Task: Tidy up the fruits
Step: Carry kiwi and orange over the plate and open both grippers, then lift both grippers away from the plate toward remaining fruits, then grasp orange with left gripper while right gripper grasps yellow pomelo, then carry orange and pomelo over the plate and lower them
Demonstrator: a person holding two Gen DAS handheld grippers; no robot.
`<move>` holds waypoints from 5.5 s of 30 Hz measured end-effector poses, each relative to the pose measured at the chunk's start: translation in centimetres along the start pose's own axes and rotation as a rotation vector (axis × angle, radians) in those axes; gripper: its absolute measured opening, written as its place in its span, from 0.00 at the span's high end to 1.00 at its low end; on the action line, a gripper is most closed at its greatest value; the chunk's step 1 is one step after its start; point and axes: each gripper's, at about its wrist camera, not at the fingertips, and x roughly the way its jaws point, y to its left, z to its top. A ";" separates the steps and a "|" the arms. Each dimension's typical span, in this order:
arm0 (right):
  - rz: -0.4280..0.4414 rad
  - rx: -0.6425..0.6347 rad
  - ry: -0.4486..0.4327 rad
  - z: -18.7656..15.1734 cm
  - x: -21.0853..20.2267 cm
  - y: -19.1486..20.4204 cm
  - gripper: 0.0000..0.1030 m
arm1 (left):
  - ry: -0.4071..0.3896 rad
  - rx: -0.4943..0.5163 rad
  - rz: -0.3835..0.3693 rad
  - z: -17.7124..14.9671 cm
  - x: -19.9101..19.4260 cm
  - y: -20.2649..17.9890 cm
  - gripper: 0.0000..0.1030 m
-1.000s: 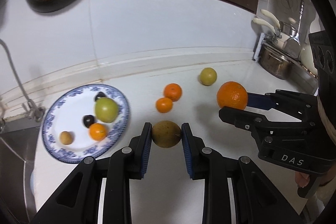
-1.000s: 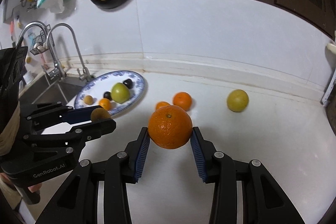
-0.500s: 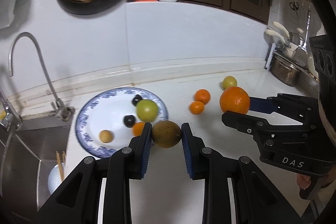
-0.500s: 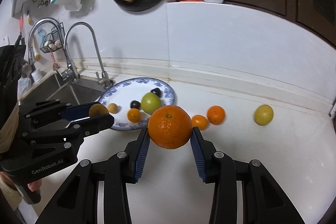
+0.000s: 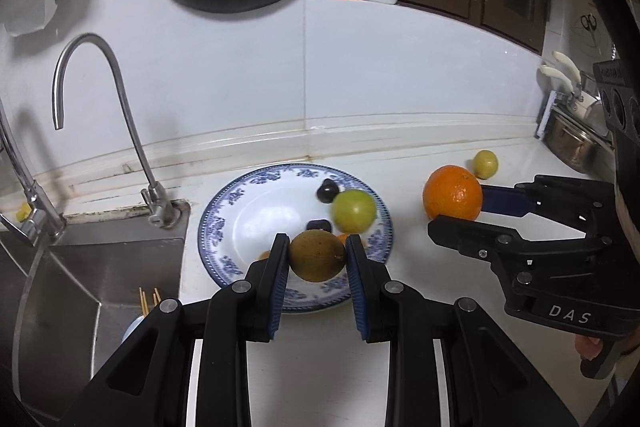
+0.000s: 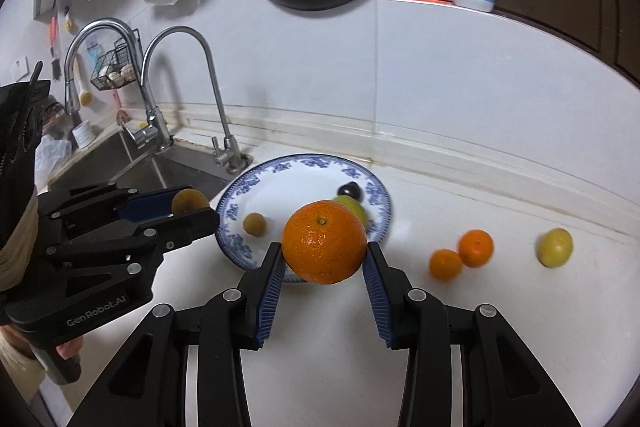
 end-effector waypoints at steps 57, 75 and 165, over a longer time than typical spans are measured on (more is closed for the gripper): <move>-0.040 0.005 0.008 5.0 4.3 -0.9 0.39 | 0.007 -0.037 0.085 1.7 0.6 2.6 0.47; -0.197 0.116 -0.033 -1.3 -4.4 -6.0 0.39 | -0.008 0.043 -0.012 1.2 -1.2 -6.9 0.40; -0.201 0.153 0.098 -2.3 3.1 -21.7 0.49 | 0.152 0.035 -0.021 3.3 12.2 -15.1 0.66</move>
